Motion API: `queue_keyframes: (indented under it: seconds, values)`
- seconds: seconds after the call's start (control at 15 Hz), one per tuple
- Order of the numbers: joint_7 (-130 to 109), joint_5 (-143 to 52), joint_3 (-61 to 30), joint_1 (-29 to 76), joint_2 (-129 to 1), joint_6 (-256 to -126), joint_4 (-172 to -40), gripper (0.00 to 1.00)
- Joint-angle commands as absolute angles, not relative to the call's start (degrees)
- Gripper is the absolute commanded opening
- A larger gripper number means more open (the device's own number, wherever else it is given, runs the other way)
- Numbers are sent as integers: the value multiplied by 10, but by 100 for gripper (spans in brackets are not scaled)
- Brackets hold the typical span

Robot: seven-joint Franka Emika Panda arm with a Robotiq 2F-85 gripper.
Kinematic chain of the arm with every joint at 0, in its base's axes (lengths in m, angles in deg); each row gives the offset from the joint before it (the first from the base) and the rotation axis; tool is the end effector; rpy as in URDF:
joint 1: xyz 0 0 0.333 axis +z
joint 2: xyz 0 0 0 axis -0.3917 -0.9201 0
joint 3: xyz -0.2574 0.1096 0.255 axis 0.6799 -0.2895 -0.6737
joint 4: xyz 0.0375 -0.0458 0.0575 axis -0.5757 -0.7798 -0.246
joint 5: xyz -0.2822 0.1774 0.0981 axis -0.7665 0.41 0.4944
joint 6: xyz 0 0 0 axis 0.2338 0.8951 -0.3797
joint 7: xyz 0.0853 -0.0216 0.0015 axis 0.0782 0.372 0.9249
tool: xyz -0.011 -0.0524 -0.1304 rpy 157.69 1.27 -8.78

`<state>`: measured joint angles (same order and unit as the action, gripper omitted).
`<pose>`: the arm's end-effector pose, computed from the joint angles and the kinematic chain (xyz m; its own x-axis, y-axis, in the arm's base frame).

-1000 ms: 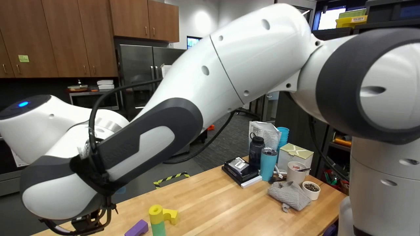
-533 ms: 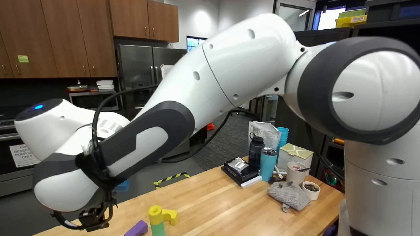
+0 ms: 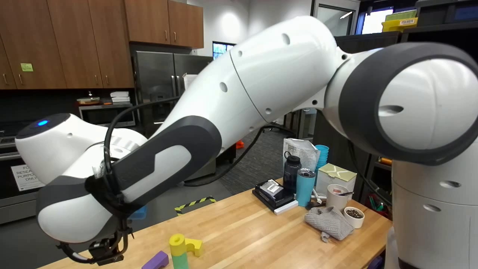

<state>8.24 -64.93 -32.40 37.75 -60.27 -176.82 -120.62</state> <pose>0.5387 0.2384 0.4540 0.6120 0.7864 -0.0835 0.7724 -0.5718 0.2765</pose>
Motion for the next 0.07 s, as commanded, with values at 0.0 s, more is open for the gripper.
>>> queue_keyframes:
  seconds: [0.0]
  values:
    - [82, -649, -323, 379, -603, -1766, -1204, 100]
